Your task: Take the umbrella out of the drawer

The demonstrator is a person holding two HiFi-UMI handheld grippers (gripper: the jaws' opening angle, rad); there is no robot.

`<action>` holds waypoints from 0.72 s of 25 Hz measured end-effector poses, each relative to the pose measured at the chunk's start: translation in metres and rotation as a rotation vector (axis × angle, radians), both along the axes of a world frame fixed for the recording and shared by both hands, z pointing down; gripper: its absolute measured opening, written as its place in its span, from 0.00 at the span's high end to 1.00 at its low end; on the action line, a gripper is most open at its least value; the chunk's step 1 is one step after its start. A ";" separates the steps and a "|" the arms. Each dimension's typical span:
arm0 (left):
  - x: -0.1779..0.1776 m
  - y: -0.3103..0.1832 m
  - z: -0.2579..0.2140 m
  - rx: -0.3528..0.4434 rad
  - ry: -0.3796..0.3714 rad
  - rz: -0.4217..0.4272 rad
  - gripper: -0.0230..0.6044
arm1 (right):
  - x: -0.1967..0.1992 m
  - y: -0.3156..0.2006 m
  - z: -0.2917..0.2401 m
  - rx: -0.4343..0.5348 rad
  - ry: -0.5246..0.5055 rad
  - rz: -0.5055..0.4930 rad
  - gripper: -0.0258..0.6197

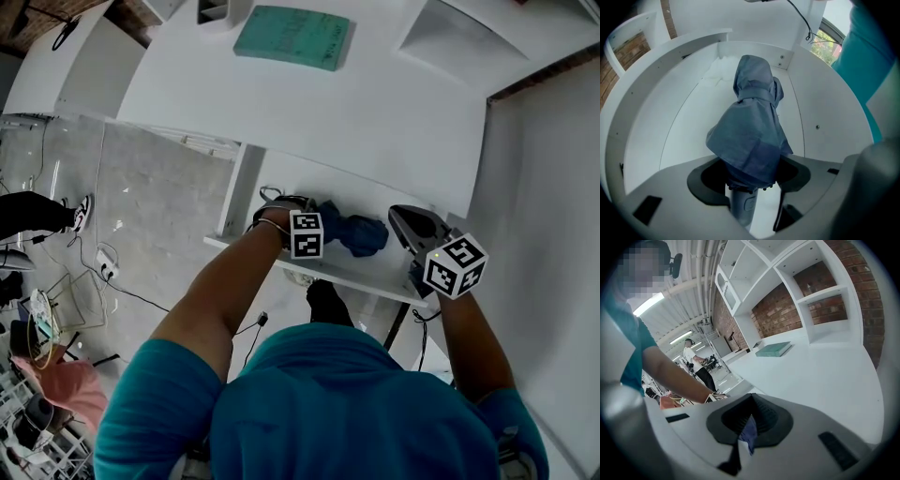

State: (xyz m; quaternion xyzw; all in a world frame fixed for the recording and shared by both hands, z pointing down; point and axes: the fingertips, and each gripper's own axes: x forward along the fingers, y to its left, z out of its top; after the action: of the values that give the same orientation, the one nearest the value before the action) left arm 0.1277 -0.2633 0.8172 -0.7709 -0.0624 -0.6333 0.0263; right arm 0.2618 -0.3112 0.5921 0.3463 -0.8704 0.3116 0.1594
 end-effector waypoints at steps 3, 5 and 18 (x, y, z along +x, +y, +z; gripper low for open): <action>0.001 -0.001 -0.003 0.000 0.004 -0.032 0.55 | -0.002 -0.001 -0.001 0.001 -0.003 0.000 0.93; 0.000 0.001 -0.005 0.000 0.006 -0.049 0.56 | -0.004 0.000 -0.002 0.002 -0.004 -0.004 0.93; -0.004 0.008 -0.038 0.079 0.057 -0.028 0.60 | -0.029 -0.007 -0.014 0.033 -0.017 -0.052 0.93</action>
State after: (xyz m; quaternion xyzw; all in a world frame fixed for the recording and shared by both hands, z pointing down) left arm 0.1236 -0.2556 0.7797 -0.7879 -0.0256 -0.6132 0.0495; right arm 0.2325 -0.3179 0.5784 0.3234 -0.8854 0.2960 0.1545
